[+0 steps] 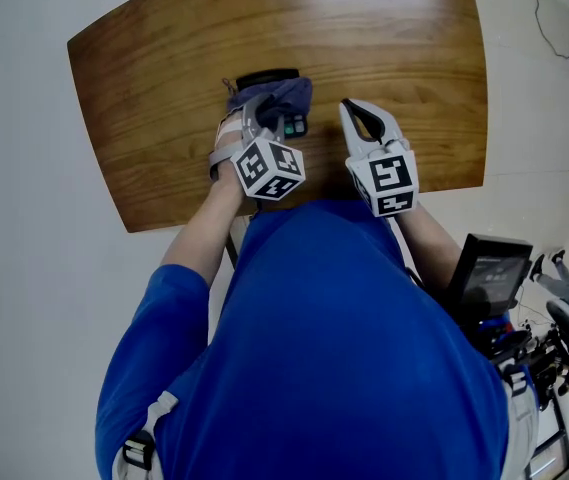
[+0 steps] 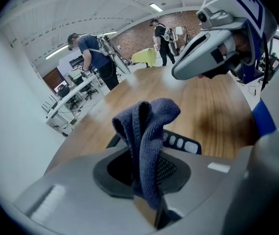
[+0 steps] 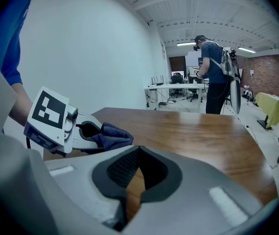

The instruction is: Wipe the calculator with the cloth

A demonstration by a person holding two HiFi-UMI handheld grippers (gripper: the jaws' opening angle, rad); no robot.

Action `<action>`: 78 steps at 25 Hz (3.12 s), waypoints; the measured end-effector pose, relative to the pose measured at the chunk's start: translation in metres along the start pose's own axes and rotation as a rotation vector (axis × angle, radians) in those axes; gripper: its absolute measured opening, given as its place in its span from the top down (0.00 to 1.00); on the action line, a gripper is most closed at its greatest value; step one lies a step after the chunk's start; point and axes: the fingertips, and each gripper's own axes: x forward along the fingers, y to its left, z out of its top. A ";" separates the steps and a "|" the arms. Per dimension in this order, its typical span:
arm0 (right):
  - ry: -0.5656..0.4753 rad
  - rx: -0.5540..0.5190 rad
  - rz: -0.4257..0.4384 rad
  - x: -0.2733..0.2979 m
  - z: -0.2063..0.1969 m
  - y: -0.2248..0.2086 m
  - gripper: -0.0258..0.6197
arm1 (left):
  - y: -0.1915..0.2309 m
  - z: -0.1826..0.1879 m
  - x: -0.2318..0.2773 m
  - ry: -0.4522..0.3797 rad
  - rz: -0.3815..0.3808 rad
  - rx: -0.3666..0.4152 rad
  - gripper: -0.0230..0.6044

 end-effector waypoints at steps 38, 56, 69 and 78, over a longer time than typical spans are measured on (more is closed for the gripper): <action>-0.014 0.003 0.010 0.003 0.003 0.003 0.96 | 0.031 -0.012 0.002 0.038 0.085 0.066 0.86; -0.005 -0.003 0.016 0.003 0.000 0.005 0.96 | 0.042 -0.039 -0.002 0.079 0.097 0.034 0.86; -0.003 -0.005 0.029 0.004 0.001 0.011 0.96 | 0.002 -0.039 0.001 0.082 0.007 0.109 0.86; -0.010 0.002 0.038 0.003 0.001 0.015 0.96 | -0.035 -0.049 -0.010 0.099 -0.062 0.161 0.86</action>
